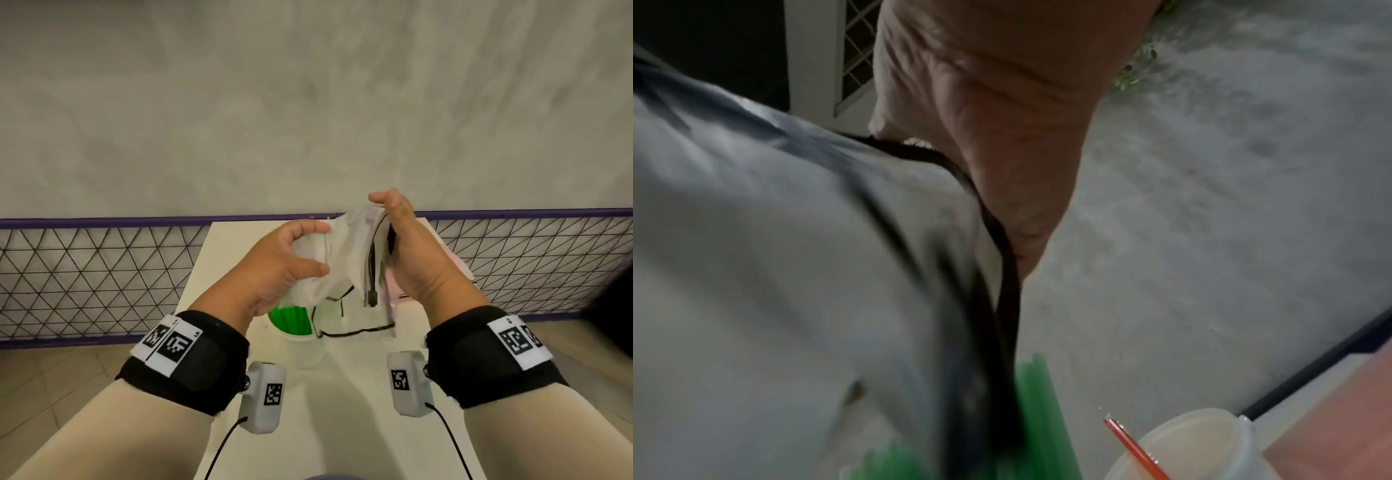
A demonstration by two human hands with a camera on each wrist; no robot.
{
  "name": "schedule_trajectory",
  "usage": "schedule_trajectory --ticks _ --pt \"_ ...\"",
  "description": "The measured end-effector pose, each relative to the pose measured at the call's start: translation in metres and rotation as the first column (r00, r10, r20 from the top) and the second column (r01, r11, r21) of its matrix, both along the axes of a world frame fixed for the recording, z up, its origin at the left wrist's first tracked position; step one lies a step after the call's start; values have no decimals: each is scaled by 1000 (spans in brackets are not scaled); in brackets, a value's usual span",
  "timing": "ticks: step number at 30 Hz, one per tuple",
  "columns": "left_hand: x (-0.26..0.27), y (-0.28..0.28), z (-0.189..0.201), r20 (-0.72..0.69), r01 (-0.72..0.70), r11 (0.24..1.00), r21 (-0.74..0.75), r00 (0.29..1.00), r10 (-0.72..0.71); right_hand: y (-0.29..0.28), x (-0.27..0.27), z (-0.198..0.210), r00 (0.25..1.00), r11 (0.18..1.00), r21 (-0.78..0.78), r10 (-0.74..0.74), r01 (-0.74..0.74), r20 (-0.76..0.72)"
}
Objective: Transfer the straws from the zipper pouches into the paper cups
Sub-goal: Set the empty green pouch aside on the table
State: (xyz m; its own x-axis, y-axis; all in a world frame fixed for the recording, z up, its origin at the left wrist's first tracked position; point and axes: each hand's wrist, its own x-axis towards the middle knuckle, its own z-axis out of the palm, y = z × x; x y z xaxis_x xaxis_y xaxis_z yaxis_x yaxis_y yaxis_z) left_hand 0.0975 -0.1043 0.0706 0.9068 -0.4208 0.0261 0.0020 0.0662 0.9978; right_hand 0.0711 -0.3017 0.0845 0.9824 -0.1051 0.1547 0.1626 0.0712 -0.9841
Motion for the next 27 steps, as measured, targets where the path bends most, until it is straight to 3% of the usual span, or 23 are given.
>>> schedule_trajectory --ticks 4,7,9,12,15,18,20,24,27 --pt "3 0 -1 83 -199 974 -105 974 209 0 -7 -5 971 979 -130 127 -155 -203" --pt "5 2 -5 80 -246 961 -128 963 257 0 -8 -4 985 991 -137 -20 -4 -169" --pt "0 2 -6 12 -195 966 -172 980 200 1 -10 0 991 999 -11 -49 48 -126" --pt "-12 -2 -2 -77 -17 968 -250 997 -2 6 -12 4 997 988 148 58 -49 -57" --pt "-13 -8 -4 -78 -14 978 -206 997 -2 11 -12 0 977 979 49 202 -199 -72" --pt "-3 -6 -10 -43 -117 977 -179 993 110 8 -12 -5 982 978 -118 160 -172 -101" --pt "4 1 -13 -86 -148 962 -229 988 131 4 -12 -8 986 987 -53 144 -149 -79" --pt "4 13 -9 -164 62 946 -318 979 -119 4 -12 -12 979 956 212 195 -203 58" --pt "1 16 -9 -142 145 935 -323 970 -200 -1 -13 -12 955 934 219 252 -282 156"
